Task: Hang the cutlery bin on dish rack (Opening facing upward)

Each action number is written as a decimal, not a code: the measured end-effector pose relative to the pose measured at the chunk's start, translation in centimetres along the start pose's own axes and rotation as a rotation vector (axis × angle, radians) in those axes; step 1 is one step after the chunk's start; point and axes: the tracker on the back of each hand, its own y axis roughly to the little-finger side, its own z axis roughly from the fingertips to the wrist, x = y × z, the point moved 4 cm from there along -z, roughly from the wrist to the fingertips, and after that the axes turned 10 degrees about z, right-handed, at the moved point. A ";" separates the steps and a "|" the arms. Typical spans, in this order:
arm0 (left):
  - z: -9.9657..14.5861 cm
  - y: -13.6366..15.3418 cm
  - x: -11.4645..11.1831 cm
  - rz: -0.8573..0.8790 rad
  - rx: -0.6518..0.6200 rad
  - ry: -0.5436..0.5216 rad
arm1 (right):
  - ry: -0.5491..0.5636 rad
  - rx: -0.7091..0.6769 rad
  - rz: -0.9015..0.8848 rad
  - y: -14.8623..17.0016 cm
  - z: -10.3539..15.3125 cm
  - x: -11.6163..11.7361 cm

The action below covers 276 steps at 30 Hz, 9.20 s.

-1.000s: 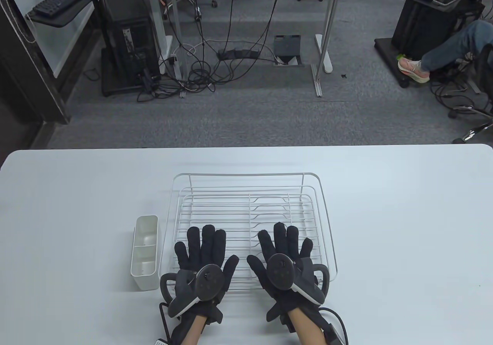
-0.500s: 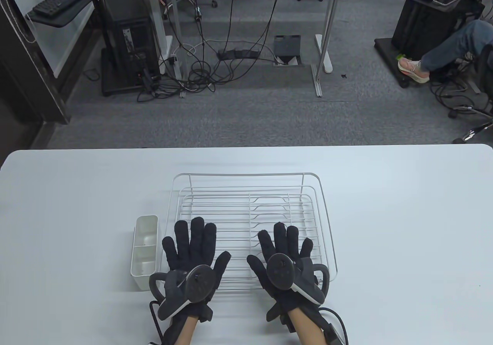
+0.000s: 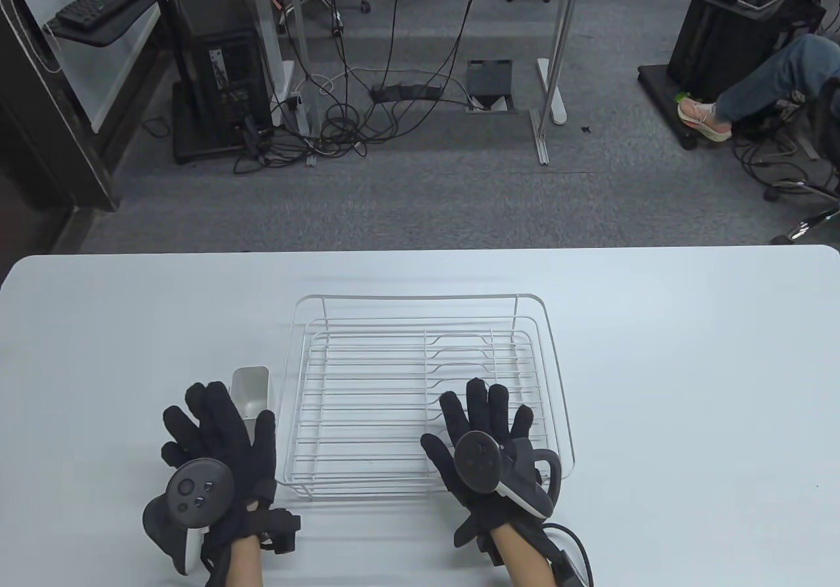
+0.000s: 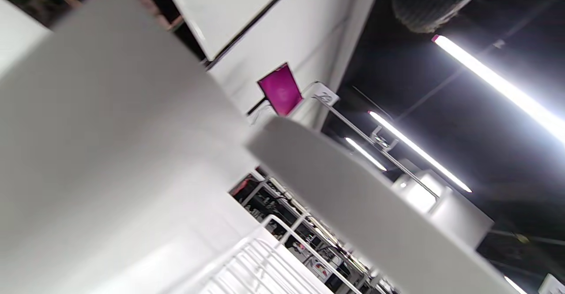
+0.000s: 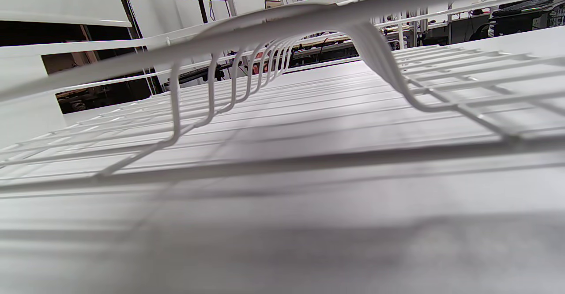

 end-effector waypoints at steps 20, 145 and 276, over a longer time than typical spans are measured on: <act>-0.4 6.9 -2.0 0.295 0.304 0.097 | 0.002 0.001 0.000 0.0 0.0 0.0; 4.2 -7.5 -7.6 0.681 -0.159 0.099 | 0.209 -0.033 -0.581 0.6 1.1 -6.0; 4.5 -10.8 -6.9 0.384 -0.483 0.189 | 0.332 -0.071 -0.647 -2.8 2.8 -8.5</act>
